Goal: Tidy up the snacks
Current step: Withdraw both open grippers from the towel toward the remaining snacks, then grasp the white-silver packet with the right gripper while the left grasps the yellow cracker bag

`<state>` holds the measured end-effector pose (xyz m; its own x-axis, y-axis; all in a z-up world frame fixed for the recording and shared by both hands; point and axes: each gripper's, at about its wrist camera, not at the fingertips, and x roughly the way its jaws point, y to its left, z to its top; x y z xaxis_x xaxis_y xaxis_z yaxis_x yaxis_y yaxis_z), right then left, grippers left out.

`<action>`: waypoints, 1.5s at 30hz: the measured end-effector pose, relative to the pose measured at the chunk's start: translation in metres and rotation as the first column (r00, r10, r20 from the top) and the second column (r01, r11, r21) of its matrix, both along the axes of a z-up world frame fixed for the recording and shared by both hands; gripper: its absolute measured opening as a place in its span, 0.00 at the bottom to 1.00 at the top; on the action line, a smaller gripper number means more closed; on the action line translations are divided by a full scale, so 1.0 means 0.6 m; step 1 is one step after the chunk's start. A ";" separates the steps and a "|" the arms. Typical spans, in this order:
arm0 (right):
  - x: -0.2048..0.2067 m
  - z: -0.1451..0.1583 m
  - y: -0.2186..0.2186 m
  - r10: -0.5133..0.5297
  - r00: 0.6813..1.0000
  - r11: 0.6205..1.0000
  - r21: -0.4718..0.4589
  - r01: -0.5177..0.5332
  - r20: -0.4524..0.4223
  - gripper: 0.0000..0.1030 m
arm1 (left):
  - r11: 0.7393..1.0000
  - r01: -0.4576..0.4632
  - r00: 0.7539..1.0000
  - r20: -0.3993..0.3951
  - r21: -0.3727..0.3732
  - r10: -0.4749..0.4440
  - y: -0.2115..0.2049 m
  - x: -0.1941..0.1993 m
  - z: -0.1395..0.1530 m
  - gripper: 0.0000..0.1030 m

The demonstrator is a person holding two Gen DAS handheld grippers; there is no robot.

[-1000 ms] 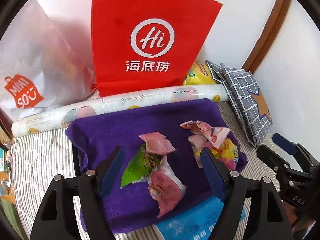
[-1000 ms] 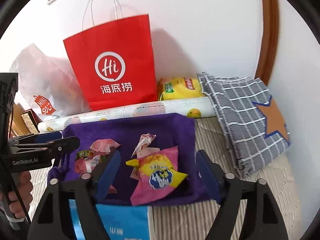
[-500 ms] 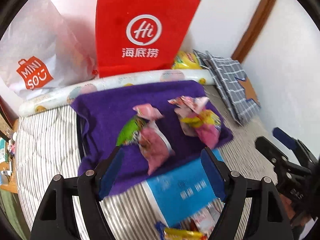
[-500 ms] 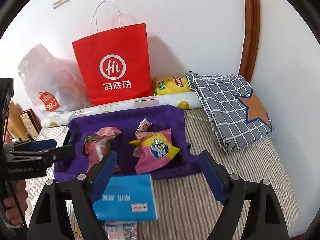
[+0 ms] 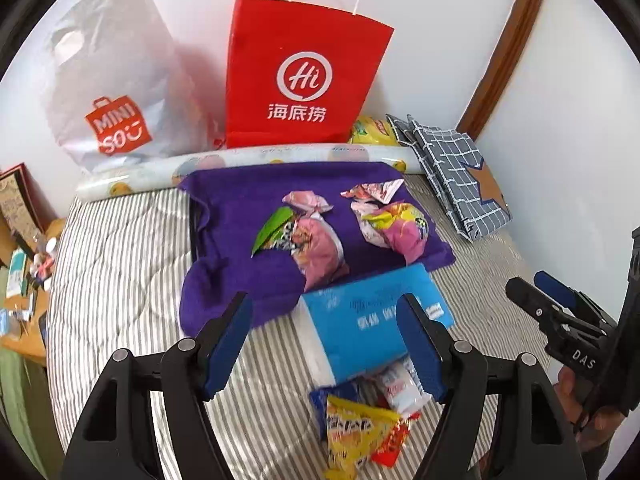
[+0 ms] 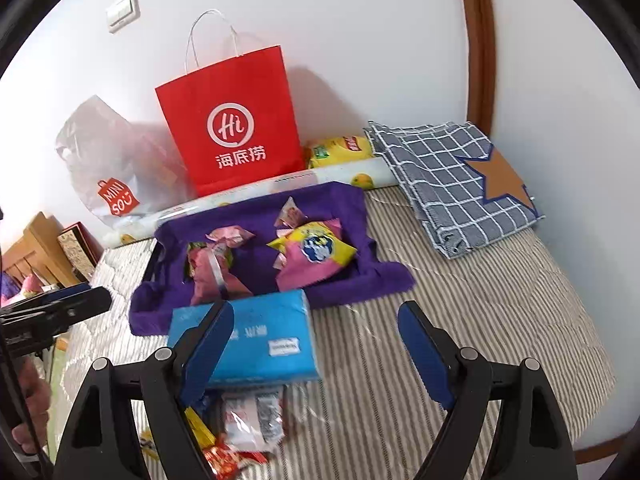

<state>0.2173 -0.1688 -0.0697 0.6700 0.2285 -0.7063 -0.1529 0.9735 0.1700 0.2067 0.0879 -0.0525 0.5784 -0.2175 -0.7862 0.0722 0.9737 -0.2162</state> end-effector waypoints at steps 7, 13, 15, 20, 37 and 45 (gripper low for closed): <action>-0.031 -0.008 -0.010 -0.037 0.999 0.998 -0.047 0.038 0.011 0.87 | 0.999 -0.043 0.999 -0.021 0.003 0.043 0.012 -0.032 -0.014 0.71; -0.051 -0.033 -0.005 0.016 0.999 1.000 -0.013 -0.016 -0.039 0.87 | 0.999 -0.046 0.999 -0.025 0.010 0.046 0.013 -0.059 -0.025 0.71; -0.056 -0.042 -0.001 0.029 0.998 0.999 -0.013 -0.029 -0.053 0.87 | 0.998 -0.052 0.998 -0.021 0.029 0.053 0.015 -0.067 -0.031 0.71; -0.066 -0.064 0.005 0.052 0.996 0.999 0.019 -0.051 -0.074 0.80 | 0.998 -0.063 0.997 -0.041 0.023 0.064 0.029 -0.080 -0.048 0.71; -0.063 -0.143 0.086 0.212 0.963 0.977 0.030 -0.210 -0.165 0.73 | 0.996 -0.093 0.991 -0.103 -0.019 0.090 0.063 -0.086 -0.105 0.71; -0.038 -0.186 0.117 0.227 0.943 0.974 0.036 -0.225 -0.243 0.60 | 0.996 -0.091 0.990 -0.107 -0.023 0.088 0.084 -0.100 -0.115 0.71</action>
